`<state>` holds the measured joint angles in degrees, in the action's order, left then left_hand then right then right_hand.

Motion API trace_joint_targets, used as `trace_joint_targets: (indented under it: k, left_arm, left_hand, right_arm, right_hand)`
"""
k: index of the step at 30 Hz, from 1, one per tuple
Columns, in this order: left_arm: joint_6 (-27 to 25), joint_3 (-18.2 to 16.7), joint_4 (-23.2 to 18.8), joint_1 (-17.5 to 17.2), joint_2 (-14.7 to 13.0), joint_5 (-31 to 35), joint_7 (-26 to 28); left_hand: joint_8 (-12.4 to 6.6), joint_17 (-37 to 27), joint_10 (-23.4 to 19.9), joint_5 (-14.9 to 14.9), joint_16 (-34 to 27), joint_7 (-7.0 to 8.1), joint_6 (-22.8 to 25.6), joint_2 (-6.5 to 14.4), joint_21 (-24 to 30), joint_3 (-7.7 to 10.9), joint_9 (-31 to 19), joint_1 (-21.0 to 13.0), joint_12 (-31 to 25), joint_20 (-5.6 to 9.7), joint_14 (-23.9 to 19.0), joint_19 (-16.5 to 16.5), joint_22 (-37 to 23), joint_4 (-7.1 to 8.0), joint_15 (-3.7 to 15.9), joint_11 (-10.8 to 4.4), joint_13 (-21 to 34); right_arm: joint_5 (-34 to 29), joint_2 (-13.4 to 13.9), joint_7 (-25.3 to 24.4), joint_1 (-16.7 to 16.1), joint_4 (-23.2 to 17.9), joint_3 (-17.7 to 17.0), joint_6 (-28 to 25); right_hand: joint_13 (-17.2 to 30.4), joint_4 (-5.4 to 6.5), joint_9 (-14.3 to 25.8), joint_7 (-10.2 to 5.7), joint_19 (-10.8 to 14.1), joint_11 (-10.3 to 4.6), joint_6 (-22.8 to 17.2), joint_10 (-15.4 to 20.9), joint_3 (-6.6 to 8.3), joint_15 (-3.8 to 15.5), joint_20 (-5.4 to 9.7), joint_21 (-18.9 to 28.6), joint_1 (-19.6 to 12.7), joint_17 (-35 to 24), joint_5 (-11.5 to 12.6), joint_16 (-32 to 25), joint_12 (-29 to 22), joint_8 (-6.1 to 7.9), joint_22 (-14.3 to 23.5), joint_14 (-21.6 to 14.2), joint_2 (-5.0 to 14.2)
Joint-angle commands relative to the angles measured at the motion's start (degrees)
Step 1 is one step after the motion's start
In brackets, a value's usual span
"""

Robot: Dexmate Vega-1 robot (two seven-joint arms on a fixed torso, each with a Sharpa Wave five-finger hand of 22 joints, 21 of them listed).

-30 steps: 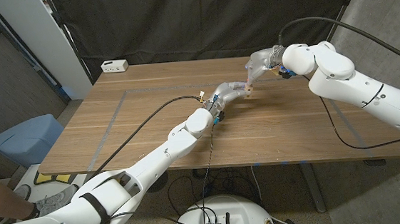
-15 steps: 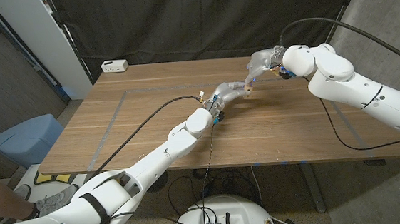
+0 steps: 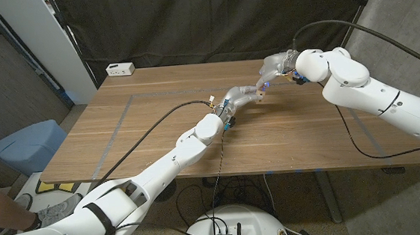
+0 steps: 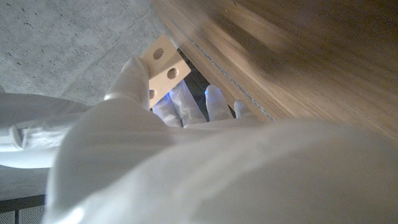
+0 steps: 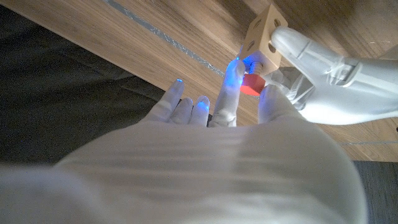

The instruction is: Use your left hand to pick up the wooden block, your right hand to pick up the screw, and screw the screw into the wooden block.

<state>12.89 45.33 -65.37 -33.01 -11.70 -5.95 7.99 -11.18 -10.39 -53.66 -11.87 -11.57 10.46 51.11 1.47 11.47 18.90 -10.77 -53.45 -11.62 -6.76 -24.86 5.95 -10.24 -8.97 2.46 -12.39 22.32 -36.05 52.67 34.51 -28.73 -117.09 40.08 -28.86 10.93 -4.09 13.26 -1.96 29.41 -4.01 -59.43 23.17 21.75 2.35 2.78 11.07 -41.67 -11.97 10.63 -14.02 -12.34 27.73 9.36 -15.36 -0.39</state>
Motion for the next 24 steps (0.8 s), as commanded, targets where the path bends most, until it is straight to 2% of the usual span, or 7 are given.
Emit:
trace_joint_targets:
  k: [1,7,14,15,22,24]
  left_arm:
    - [-0.1,0.1,0.1,0.1,0.1,0.1,-0.1]
    - [-0.2,0.1,0.0,0.0,0.0,0.1,0.0]
    - [0.0,0.1,0.2,0.0,0.0,0.0,0.0]
    - [0.0,0.0,0.2,0.0,0.1,0.0,0.0]
    - [0.2,0.0,0.2,-0.1,0.0,0.0,0.0]
    - [0.4,0.0,0.3,-0.1,0.0,0.0,0.0]
  left_hand:
    - [-0.45,0.0,-0.2,-0.3,0.0,-0.55,1.4,2.4,0.3,0.69,-0.3,-1.3,-0.3,-0.26,-0.4,0.3,-0.3,0.05,3.94,-0.02,1.7]
    - [-0.36,0.0,-0.2,-0.4,0.0,-0.59,1.2,2.5,0.3,0.75,-0.3,-1.3,-0.2,-0.27,-0.5,0.4,-0.3,0.06,4.01,0.0,1.6]
    - [-0.42,0.1,-0.2,-0.4,0.0,-0.67,1.3,2.5,0.4,0.82,-0.3,-1.4,-0.3,-0.22,-0.6,0.5,-0.3,0.05,3.98,-0.02,1.6]
    - [-0.38,0.0,-0.2,-0.4,-0.1,-0.55,1.2,2.5,0.4,0.83,-0.3,-1.3,-0.3,-0.24,-0.6,0.5,-0.3,0.07,3.95,-0.02,1.6]
    - [-0.36,0.0,-0.2,-0.4,0.0,-0.75,1.2,2.7,0.4,0.91,-0.3,-1.3,-0.2,-0.26,-0.6,0.6,-0.3,0.14,3.85,0.02,1.6]
    - [-0.33,0.0,-0.1,-0.4,0.0,-0.76,1.1,2.7,0.4,0.94,-0.3,-1.3,-0.2,-0.33,-0.6,0.6,-0.3,0.14,3.83,0.03,1.6]
  right_arm:
    - [-1.9,0.0,0.4,-0.1,-0.5,0.6,-0.8]
    - [-3.1,-0.2,0.7,-0.2,-0.8,0.8,-1.4]
    - [-3.5,0.1,1.8,-0.4,-1.5,0.5,-1.6]
    - [-3.6,0.2,2.0,-0.4,-1.6,0.5,-1.6]
    - [-4.2,0.3,3.6,-0.3,-2.2,0.5,-2.3]
    - [-4.8,0.3,4.1,-0.3,-2.4,0.6,-2.8]
  right_hand:
    - [0.1,0.13,-0.2,-0.01,0.9,-0.29,-1.9,1.4,-0.63,4.28,1.88,0.2,0.8,0.1,0.3,-0.3,-0.3,0.87,0.2,-1.2,0.22]
    - [0.1,0.3,-0.4,0.14,1.2,-0.53,-3.9,2.4,-1.54,4.38,1.83,0.1,2.1,0.2,0.5,-0.3,-0.2,1.41,0.2,-1.6,-0.08]
    - [0.0,1.16,-0.9,0.52,1.0,-0.06,-2.4,2.2,-3.84,3.95,1.54,-0.2,5.7,0.3,0.6,0.1,0.4,0.33,0.2,-1.7,-2.07]
    - [0.0,1.3,-1.0,0.41,0.9,0.56,-2.2,2.0,-4.28,3.74,1.51,-0.3,6.4,0.4,0.7,0.3,0.5,0.15,0.2,-1.6,-2.42]
    - [0.1,1.77,-1.2,0.81,0.1,2.41,1.1,1.1,-5.89,2.98,1.15,-0.5,8.8,0.4,1.2,1.0,1.1,-1.53,0.2,-0.8,-3.45]
    - [0.1,2.08,-1.2,1.03,-0.3,3.64,2.2,0.7,-6.43,2.46,0.94,-0.6,9.9,0.3,1.4,1.2,1.2,-2.06,0.2,-0.5,-3.55]
